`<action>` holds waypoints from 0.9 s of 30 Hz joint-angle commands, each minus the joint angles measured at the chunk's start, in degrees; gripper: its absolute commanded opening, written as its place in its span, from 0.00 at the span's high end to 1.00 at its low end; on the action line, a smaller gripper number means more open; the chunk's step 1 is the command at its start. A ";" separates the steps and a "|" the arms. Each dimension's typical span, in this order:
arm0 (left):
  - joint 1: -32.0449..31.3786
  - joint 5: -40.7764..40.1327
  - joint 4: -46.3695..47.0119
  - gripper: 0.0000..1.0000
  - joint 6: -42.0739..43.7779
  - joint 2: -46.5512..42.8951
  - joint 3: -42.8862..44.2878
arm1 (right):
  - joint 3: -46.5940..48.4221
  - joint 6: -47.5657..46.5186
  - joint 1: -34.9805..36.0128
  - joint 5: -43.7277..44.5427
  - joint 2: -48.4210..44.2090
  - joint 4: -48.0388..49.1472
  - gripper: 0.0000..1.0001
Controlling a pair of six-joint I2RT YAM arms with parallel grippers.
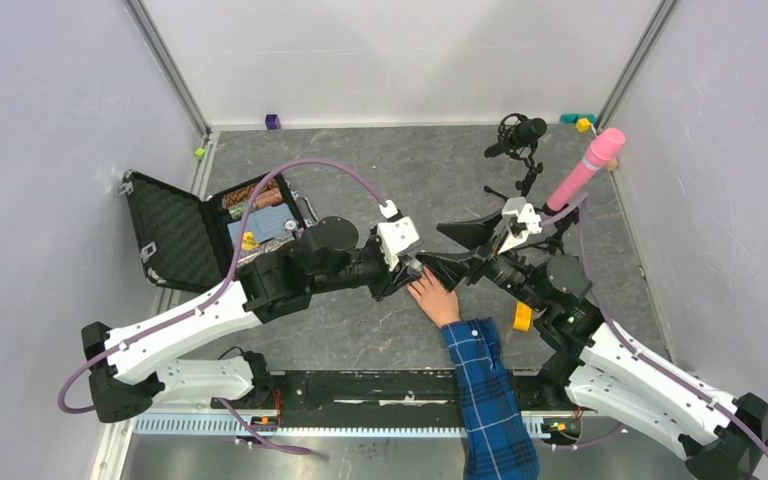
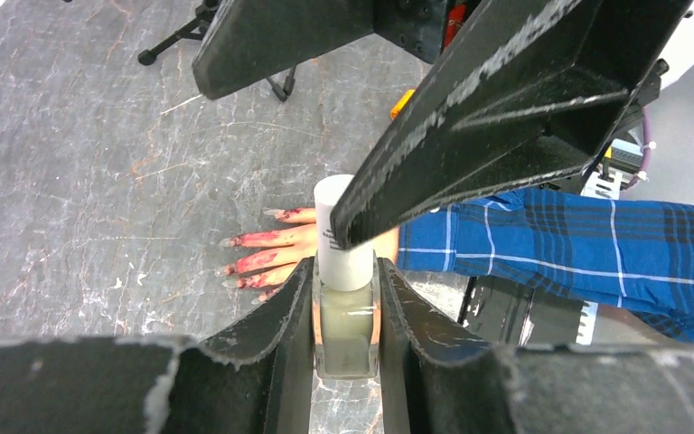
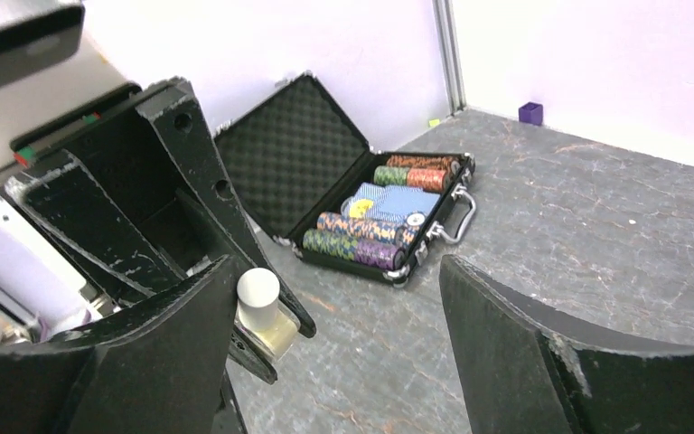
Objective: Paint the nails
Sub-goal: Pick up the nail polish bottle from the center of the board, then unscrew the nail polish bottle.
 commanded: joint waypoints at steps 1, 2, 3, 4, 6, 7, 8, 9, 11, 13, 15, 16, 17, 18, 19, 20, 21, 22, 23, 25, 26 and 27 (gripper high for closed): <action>-0.90 -2.80 1.44 0.98 -2.74 -1.70 -0.05 | -1.56 5.57 -0.97 7.70 -1.10 11.99 0.15; -0.93 -3.36 1.45 0.98 -3.58 -1.59 0.00 | -1.69 6.27 -0.91 7.77 -0.96 12.62 0.15; -0.93 -3.86 1.46 0.98 -4.52 -1.47 -0.05 | -1.69 6.72 -0.79 7.86 -0.79 13.16 0.15; -0.92 -4.41 1.45 0.98 -4.69 -1.50 0.00 | -1.68 7.22 -0.59 7.87 -0.55 13.61 0.15; -0.91 -5.92 1.41 0.98 -5.06 -1.30 -0.04 | -1.47 8.13 -0.35 7.86 0.00 14.27 0.14; -0.91 -6.60 1.37 0.98 -5.27 -1.19 0.03 | -1.43 8.55 -0.18 7.95 0.33 14.41 0.14; -0.87 -6.66 1.22 0.98 -5.44 -1.10 0.04 | -1.30 8.82 0.04 8.02 0.61 14.58 0.14; -0.84 -8.54 1.13 0.98 -5.67 -1.00 0.13 | -1.04 9.02 0.30 8.12 1.03 14.31 0.14; -0.84 -9.89 1.11 0.98 -5.98 -0.88 0.13 | -0.28 9.29 0.91 8.67 2.02 12.77 0.16; -0.82 -11.43 0.89 0.98 -6.32 -0.83 0.13 | 0.74 9.29 1.75 9.68 3.15 10.66 0.19; -0.67 -12.67 0.84 0.98 -6.72 -0.82 0.13 | 1.60 9.13 2.80 10.66 4.11 8.30 0.21; -0.51 -12.88 0.78 0.98 -6.86 -0.72 0.15 | 1.92 8.97 3.52 10.68 4.62 7.61 0.22; -0.45 -13.00 0.80 0.98 -6.94 -0.72 0.19 | 2.24 8.87 4.07 10.68 5.08 7.27 0.22; -0.41 -12.93 0.75 0.98 -6.96 -0.61 0.21 | 2.44 8.65 4.96 12.10 5.46 7.25 0.23; -0.26 -12.86 0.71 0.98 -7.04 -0.60 0.28 | 2.56 8.44 5.77 12.52 5.79 7.29 0.24; -0.23 -12.68 0.75 0.98 -7.05 -0.52 0.30 | 2.69 8.18 6.48 13.11 6.04 7.30 0.24; -0.10 -12.54 0.67 0.98 -7.05 -0.42 0.39 | 2.92 7.97 7.23 13.58 6.30 7.38 0.25; -0.14 -12.55 0.53 0.98 -7.13 -0.38 0.48 | 3.10 7.74 7.57 13.85 6.53 7.53 0.25; -0.02 -12.57 0.49 0.98 -7.21 -0.35 0.48 | 3.14 7.80 7.97 13.92 6.74 7.96 0.26; 0.06 -12.34 0.51 0.98 -7.27 -0.38 0.52 | 3.28 7.88 8.50 14.18 7.37 8.51 0.28; 0.04 -12.30 0.57 0.98 -7.31 -0.47 0.53 | 3.46 7.96 8.74 14.23 7.86 8.61 0.30; 0.06 -12.24 0.58 0.98 -7.31 -0.46 0.48 | 3.58 8.21 8.86 14.29 8.33 8.61 0.33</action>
